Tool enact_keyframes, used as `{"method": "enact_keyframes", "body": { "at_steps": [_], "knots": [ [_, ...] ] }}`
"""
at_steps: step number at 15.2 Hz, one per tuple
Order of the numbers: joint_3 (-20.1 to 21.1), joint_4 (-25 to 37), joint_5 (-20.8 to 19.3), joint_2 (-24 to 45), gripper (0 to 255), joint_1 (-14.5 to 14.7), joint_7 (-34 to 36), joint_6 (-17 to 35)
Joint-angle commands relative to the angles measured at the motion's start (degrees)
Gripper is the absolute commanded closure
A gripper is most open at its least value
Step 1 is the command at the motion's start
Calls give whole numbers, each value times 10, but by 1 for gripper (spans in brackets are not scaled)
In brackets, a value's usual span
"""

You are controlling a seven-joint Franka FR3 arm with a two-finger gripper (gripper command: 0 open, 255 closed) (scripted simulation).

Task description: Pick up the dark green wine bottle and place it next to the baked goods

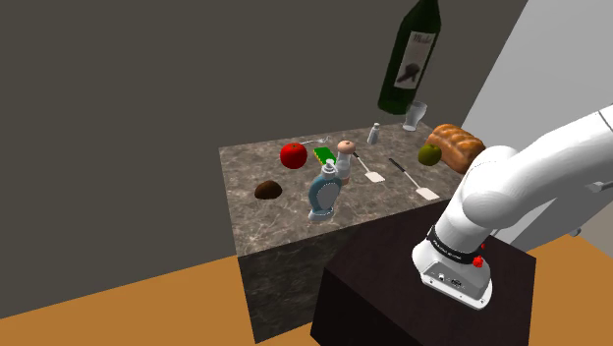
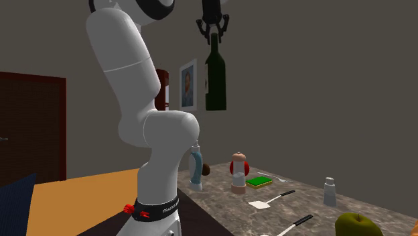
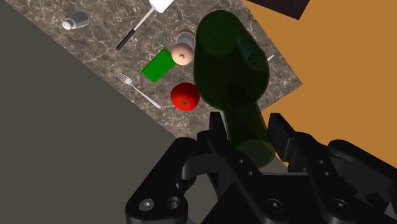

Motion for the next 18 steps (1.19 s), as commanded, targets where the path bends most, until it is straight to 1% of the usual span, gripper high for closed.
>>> {"method": "enact_keyframes", "body": {
  "at_steps": [1,6,10,14,18],
  "knots": [
    [-20,6,-9,-4,255,-2,-25,-9],
    [-80,11,-39,-21,255,-5,-99,-23],
    [-132,28,-65,-23,255,-5,-161,-34],
    [-188,56,-89,-16,255,0,-225,-44],
    [-254,99,-110,2,255,11,-295,-54]
  ]
}}
